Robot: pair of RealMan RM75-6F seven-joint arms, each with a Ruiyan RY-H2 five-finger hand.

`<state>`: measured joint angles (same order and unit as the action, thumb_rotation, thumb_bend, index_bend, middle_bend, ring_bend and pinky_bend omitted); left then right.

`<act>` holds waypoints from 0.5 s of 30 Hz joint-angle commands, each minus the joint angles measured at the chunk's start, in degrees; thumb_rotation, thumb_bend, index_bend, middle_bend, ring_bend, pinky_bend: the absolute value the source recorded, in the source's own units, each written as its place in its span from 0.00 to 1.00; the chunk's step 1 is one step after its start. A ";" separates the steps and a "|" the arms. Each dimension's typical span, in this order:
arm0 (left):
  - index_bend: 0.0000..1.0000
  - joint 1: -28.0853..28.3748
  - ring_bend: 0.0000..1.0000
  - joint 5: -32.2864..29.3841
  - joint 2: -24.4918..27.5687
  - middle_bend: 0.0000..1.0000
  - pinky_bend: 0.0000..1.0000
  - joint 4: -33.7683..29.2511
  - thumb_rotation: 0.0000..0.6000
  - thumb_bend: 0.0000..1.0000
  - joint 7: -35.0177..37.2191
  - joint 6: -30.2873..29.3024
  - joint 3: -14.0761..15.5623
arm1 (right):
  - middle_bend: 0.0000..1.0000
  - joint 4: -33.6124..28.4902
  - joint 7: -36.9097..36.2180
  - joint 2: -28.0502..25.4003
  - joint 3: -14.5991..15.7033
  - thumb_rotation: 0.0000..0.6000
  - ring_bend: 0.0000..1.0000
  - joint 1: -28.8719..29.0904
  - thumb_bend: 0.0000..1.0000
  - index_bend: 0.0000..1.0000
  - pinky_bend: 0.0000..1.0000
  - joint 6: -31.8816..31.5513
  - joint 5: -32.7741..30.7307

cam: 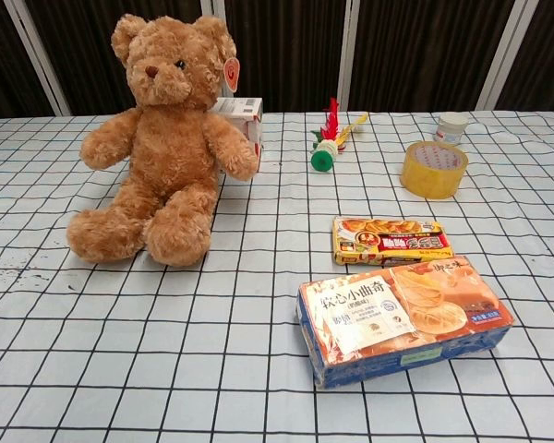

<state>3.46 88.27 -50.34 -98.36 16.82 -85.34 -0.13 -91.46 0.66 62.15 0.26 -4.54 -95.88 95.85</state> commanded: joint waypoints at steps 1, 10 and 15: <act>0.12 0.12 0.00 0.01 -0.08 0.01 0.00 -0.02 1.00 0.40 -0.22 0.21 0.00 | 0.11 0.06 -0.06 0.01 0.03 1.00 0.19 -0.03 0.42 0.03 0.04 -0.01 0.01; 0.12 0.17 0.00 0.67 -0.08 0.01 0.00 -0.69 1.00 0.40 -0.96 -0.01 0.04 | 0.11 0.35 -0.07 -0.08 0.14 1.00 0.19 -0.37 0.42 0.03 0.04 -0.49 0.04; 0.11 0.60 0.00 0.46 -0.31 0.01 0.00 -0.70 1.00 0.40 -1.30 0.84 0.00 | 0.11 -0.21 -0.65 -0.44 -0.04 1.00 0.19 -0.58 0.42 0.03 0.04 -1.02 -0.14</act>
<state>3.89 88.90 -50.54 -99.10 15.65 -84.86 -0.13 -91.61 0.06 61.75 0.24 -5.08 -96.89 95.75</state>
